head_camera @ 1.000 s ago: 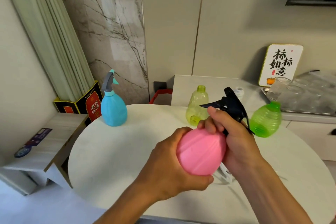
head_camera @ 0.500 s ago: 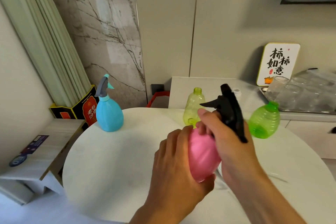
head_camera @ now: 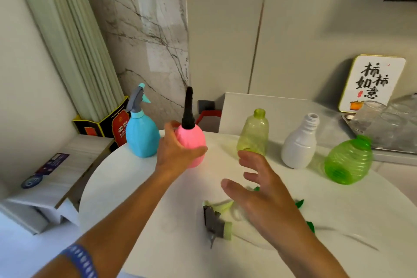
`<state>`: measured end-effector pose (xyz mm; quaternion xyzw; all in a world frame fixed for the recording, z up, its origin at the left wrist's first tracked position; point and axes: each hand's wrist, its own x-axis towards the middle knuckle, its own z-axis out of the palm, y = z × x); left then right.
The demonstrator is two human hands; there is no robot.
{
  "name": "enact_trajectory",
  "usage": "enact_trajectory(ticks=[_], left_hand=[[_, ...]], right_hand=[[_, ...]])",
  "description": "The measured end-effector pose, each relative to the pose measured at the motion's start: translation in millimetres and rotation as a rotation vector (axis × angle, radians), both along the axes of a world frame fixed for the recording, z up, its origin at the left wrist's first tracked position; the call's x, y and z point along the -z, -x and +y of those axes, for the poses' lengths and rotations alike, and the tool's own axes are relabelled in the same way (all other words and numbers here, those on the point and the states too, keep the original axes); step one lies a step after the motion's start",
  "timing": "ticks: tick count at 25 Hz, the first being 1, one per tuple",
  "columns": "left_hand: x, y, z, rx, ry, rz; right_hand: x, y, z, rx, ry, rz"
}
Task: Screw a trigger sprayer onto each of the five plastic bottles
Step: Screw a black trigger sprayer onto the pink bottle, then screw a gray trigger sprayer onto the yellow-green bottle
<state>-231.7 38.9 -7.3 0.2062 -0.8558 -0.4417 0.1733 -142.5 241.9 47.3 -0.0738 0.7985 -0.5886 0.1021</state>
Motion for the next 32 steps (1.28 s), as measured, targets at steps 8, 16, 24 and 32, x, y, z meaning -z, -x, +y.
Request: enact_trajectory(ticks=[8, 16, 24, 32], left_hand=[[25.2, 39.5, -12.2, 0.074, -0.138, 0.012], [22.6, 37.8, -3.4, 0.154, -0.225, 0.002], [1.7, -28.1, 2.0, 0.017, -0.544, -0.315], [-48.8, -65.7, 5.4, 0.150, -0.528, -0.016]], right_hand=[[10.9, 15.4, -10.9, -0.063, -0.113, 0.026], [8.4, 16.0, -17.0, 0.049, -0.169, 0.195], [5.4, 73.0, -13.2, 0.491, 0.074, 0.359], [28.4, 144.5, -18.5, 0.525, -0.144, 0.403]])
